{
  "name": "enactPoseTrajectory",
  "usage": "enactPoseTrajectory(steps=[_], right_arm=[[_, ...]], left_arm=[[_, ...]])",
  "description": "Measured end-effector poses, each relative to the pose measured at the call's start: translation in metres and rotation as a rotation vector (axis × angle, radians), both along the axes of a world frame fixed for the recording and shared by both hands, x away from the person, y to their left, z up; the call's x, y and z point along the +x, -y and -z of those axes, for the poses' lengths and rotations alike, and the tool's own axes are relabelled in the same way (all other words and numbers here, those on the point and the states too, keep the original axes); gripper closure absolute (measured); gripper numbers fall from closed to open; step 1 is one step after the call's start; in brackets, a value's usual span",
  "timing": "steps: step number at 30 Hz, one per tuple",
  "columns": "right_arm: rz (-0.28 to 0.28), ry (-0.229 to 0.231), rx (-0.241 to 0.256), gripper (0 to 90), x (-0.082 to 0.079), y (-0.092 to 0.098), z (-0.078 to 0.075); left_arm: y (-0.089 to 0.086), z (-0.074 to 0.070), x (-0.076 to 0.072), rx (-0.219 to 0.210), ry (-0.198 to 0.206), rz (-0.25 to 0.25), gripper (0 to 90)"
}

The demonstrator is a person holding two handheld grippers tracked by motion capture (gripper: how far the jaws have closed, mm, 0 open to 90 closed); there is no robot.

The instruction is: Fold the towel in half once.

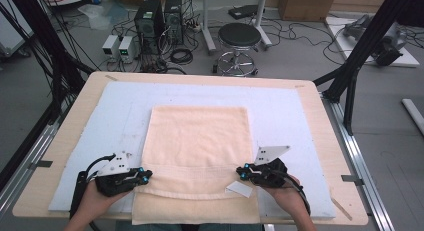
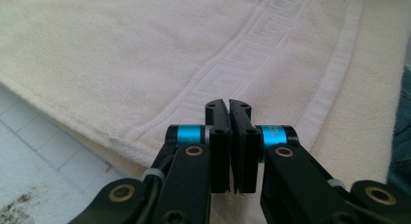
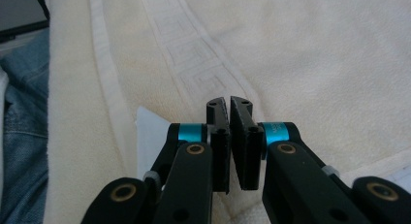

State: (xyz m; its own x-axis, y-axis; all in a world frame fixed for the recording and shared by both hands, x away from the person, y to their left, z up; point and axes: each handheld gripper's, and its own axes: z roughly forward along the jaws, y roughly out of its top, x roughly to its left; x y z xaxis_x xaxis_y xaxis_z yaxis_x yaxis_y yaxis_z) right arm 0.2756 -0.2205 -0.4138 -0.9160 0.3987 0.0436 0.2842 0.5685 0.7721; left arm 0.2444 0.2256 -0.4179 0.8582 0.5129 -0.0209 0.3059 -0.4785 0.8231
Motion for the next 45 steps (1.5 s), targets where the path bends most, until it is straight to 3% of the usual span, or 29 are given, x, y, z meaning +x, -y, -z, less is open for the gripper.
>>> enactPoseTrajectory(steps=[5,10,19,25,28,30,34,39,42,45], right_arm=[[0.001,0.019,0.01,86.7,-0.004,0.0,-0.008],[-0.009,0.017,0.011,86.7,-0.005,0.0,-0.012],[-0.054,0.053,0.002,86.6,-0.024,0.0,-0.037],[-0.091,0.03,-0.005,85.9,-0.045,0.001,-0.04],[-0.103,-0.024,0.005,73.4,-0.051,0.004,-0.032],[-0.09,-0.037,0.001,70.2,-0.051,0.007,-0.026],[-0.037,-0.048,0.004,63.0,-0.04,0.01,-0.022],[0.021,-0.028,0.002,54.9,-0.013,0.01,-0.019],[0.049,-0.024,-0.001,49.3,0.004,0.01,-0.017],[0.078,-0.027,0.005,47.1,0.02,0.011,-0.014]], left_arm=[[-0.004,-0.006,-0.002,-0.042,0.011,-0.011,86.8],[-0.006,-0.01,-0.006,-0.053,0.01,-0.014,86.8],[-0.009,-0.026,-0.032,-0.071,0.044,0.004,86.8],[-0.011,-0.025,-0.056,-0.056,0.018,0.049,86.7],[-0.01,-0.02,-0.066,-0.044,-0.033,0.1,80.0],[-0.009,-0.017,-0.069,-0.02,-0.029,0.104,75.2],[-0.009,-0.016,-0.059,-0.013,-0.029,0.07,69.2],[-0.007,-0.016,-0.037,-0.017,-0.017,0.019,62.2],[-0.005,-0.019,-0.021,-0.039,-0.012,-0.061,55.7],[-0.002,-0.02,-0.006,-0.043,-0.002,-0.096,51.3]])
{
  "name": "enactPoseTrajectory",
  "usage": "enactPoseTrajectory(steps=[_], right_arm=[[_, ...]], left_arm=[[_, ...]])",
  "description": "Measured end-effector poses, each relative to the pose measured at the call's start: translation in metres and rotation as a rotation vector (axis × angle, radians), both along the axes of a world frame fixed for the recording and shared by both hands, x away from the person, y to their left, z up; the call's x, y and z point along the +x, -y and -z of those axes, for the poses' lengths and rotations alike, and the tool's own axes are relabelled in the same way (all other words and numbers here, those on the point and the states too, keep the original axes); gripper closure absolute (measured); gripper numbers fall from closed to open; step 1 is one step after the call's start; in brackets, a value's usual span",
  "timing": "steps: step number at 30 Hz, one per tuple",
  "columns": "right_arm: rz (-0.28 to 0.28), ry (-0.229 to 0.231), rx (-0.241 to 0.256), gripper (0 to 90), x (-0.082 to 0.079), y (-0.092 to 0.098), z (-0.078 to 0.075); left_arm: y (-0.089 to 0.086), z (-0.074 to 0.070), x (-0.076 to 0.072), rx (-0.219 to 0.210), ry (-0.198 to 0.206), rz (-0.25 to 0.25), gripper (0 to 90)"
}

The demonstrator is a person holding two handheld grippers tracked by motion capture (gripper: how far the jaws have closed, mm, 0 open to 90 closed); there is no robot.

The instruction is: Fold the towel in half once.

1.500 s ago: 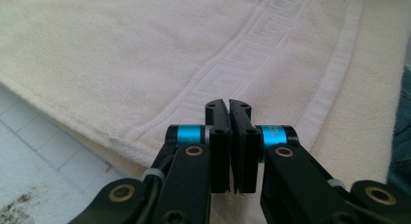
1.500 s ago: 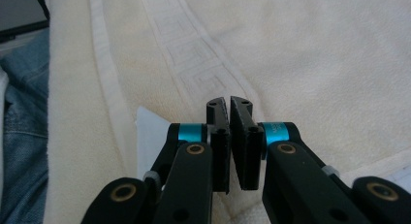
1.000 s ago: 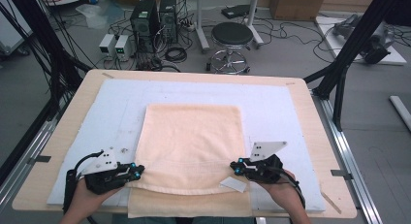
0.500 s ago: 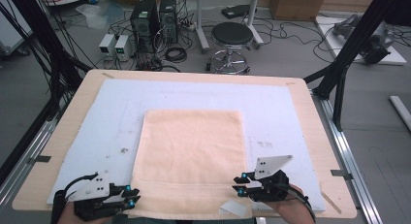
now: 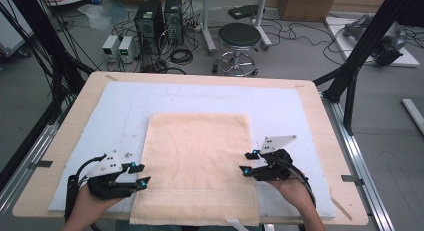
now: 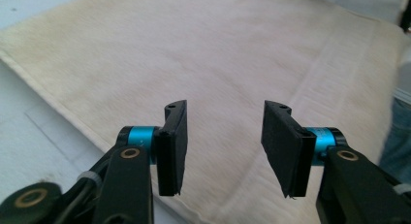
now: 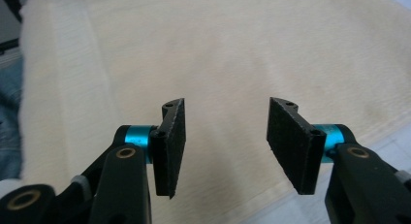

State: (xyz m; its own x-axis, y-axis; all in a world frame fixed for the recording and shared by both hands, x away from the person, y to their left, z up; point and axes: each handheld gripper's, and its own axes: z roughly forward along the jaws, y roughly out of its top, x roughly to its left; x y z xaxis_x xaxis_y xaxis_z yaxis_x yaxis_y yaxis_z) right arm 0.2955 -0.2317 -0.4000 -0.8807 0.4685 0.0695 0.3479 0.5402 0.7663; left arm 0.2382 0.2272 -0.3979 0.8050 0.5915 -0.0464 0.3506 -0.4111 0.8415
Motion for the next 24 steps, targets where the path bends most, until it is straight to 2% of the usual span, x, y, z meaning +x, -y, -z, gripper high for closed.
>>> enactPoseTrajectory(steps=[5,8,11,13,16,18,22,24], right_arm=[[0.041,0.005,-0.006,43.6,0.016,0.003,0.004],[0.068,0.005,0.006,40.8,0.023,0.006,0.003],[0.093,0.012,0.021,33.3,0.029,0.007,0.002],[0.109,0.01,0.03,31.2,0.035,0.007,0.001],[0.113,0.009,0.04,29.0,0.042,0.005,-0.002],[0.114,0.018,0.041,28.3,0.047,0.003,-0.003],[0.109,0.027,0.02,27.6,0.055,-0.002,-0.006],[0.103,0.026,0.016,27.6,0.058,-0.006,-0.007]], left_arm=[[0.006,0.002,0.024,0.008,0.0,-0.023,45.6],[0.007,0.004,0.035,-0.007,-0.02,-0.039,43.5],[0.007,0.006,0.046,-0.022,-0.053,-0.029,43.5],[0.006,0.006,0.051,-0.025,-0.054,-0.033,42.2],[0.005,0.006,0.059,-0.038,-0.056,-0.053,39.1],[0.004,0.005,0.064,-0.031,-0.052,-0.064,36.0],[0.002,0.004,0.071,-0.057,-0.05,-0.089,35.9],[0.001,0.003,0.075,-0.056,-0.054,-0.095,36.1]])
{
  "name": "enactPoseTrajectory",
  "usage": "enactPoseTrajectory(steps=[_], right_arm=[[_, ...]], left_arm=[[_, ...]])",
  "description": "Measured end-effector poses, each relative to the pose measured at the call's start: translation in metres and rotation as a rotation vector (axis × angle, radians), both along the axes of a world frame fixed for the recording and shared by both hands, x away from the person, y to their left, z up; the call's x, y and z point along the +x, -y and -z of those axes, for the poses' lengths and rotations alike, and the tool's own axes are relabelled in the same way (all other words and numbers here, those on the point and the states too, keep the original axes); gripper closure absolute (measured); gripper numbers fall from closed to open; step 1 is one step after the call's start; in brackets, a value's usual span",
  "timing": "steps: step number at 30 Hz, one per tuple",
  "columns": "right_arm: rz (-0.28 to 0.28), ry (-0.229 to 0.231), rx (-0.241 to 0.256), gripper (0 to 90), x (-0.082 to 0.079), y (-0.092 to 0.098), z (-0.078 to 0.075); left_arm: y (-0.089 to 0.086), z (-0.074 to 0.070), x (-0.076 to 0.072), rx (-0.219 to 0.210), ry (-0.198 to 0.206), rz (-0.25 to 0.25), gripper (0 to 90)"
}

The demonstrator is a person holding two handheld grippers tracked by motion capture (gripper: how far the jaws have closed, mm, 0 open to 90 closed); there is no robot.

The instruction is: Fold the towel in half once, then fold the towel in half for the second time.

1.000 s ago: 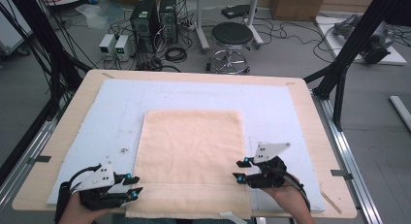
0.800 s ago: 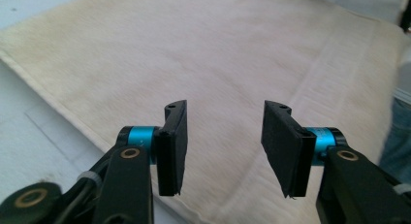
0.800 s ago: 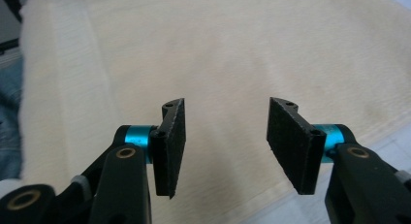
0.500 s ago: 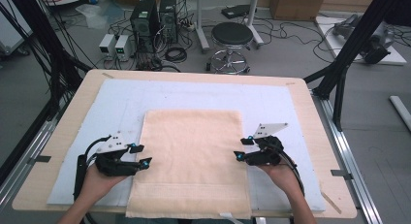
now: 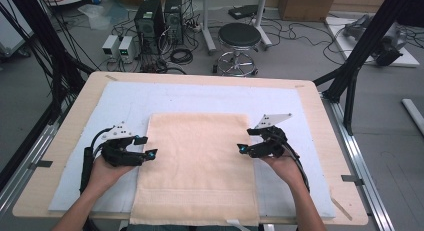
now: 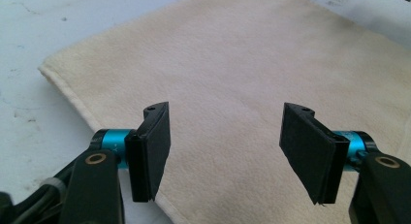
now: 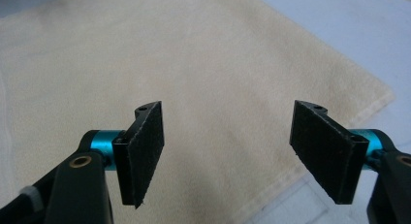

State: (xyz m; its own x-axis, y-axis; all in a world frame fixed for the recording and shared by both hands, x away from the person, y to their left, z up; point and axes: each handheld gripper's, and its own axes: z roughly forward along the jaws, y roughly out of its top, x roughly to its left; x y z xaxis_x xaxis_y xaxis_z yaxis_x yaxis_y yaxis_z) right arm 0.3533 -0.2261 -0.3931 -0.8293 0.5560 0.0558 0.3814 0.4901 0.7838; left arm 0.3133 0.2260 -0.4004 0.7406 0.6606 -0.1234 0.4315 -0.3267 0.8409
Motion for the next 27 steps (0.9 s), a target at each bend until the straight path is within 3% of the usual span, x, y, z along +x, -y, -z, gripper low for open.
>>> enactPoseTrajectory(steps=[10,14,19,24,27], right_arm=[[-0.03,0.035,-0.016,27.8,0.011,-0.014,-0.012],[-0.028,0.052,0.014,27.6,0.012,-0.017,-0.02],[-0.034,0.045,-0.002,27.6,0.014,-0.018,-0.019],[-0.019,0.022,-0.004,27.7,0.025,-0.015,-0.019],[-0.014,0.027,-0.021,27.8,0.036,-0.015,-0.026]], left_arm=[[0.0,-0.014,0.014,-0.001,0.017,-0.008,36.4],[0.001,-0.019,0.017,0.012,0.02,-0.003,36.0],[-0.001,-0.022,0.022,0.021,0.023,-0.006,35.9],[-0.003,-0.026,0.038,0.047,0.009,-0.021,36.0],[-0.004,-0.03,0.05,0.026,0.006,-0.031,35.9]])
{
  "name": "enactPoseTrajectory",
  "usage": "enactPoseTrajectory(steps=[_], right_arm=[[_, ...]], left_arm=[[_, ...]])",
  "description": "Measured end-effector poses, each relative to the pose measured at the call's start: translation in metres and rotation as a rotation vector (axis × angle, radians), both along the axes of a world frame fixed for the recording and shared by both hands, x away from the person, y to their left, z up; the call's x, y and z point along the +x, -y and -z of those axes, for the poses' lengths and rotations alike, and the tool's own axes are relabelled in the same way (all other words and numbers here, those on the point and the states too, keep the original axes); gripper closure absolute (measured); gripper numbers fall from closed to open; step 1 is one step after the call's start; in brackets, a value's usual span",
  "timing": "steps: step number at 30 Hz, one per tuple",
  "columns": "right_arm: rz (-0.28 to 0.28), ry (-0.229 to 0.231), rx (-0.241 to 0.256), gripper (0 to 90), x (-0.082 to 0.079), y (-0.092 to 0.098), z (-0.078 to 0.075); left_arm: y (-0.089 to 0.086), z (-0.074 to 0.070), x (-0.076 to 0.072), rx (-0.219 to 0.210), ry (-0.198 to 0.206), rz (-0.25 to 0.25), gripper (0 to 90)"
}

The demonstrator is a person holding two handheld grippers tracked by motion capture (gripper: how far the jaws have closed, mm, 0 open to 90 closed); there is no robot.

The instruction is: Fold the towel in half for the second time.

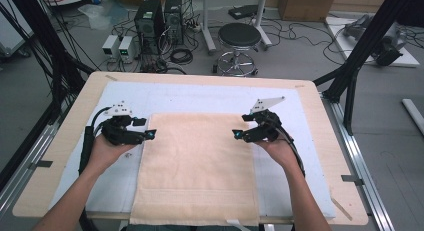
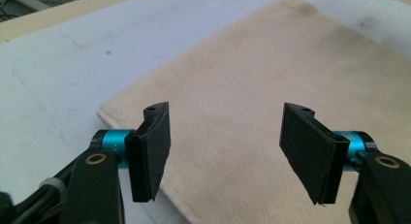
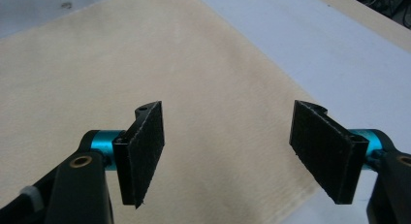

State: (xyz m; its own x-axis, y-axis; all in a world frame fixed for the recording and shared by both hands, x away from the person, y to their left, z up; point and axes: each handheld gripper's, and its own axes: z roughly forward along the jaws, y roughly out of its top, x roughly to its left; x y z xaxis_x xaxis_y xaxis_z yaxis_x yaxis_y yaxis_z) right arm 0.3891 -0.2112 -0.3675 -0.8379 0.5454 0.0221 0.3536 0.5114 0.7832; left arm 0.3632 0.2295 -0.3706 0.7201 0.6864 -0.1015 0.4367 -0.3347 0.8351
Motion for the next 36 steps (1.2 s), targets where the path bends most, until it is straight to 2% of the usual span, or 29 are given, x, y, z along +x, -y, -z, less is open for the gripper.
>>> enactPoseTrajectory(steps=[5,7,9,10,13,15,18,19,21,24,28,32,34,36], right_arm=[[0.014,-0.004,-0.026,27.9,0.022,-0.001,-0.009],[0.018,-0.007,-0.031,28.0,0.031,-0.001,-0.01],[0.025,0.004,-0.032,28.3,0.039,-0.001,-0.01],[0.03,-0.009,-0.036,28.2,0.043,0.0,-0.008],[0.053,-0.022,-0.037,28.0,0.052,0.002,0.0],[0.055,-0.044,-0.039,27.7,0.057,0.004,0.006],[0.059,-0.062,-0.049,27.6,0.063,0.005,0.016],[0.067,-0.055,-0.058,27.5,0.065,0.006,0.019],[0.078,-0.057,-0.034,27.5,0.068,0.008,0.025],[0.094,-0.066,-0.035,27.6,0.072,0.012,0.034],[0.131,-0.121,-0.032,27.6,0.077,0.019,0.049],[0.146,-0.172,-0.04,28.0,0.081,0.021,0.065],[0.146,-0.176,-0.061,29.9,0.082,0.019,0.071],[0.157,-0.177,-0.053,32.8,0.081,0.02,0.071]], left_arm=[[-0.003,0.0,0.024,-0.008,-0.027,-0.032,36.5],[-0.004,0.0,0.035,0.003,-0.045,-0.044,36.6],[-0.005,0.0,0.043,0.02,-0.038,-0.061,36.7],[-0.005,0.001,0.048,0.009,-0.032,-0.067,36.9],[-0.007,0.005,0.055,0.018,0.004,-0.097,36.7],[-0.009,0.01,0.06,0.003,0.002,-0.105,37.9],[-0.008,0.02,0.067,0.016,-0.026,-0.106,40.4],[-0.007,0.024,0.07,0.03,-0.035,-0.103,41.3],[-0.005,0.033,0.075,0.031,-0.046,-0.108,41.3],[-0.003,0.045,0.083,0.039,-0.062,-0.125,41.2],[-0.002,0.059,0.091,0.042,-0.1,-0.146,42.2],[-0.002,0.07,0.095,0.034,-0.16,-0.153,42.9],[-0.001,0.071,0.094,0.054,-0.144,-0.149,45.0],[0.001,0.07,0.094,0.09,-0.125,-0.144,48.1]])
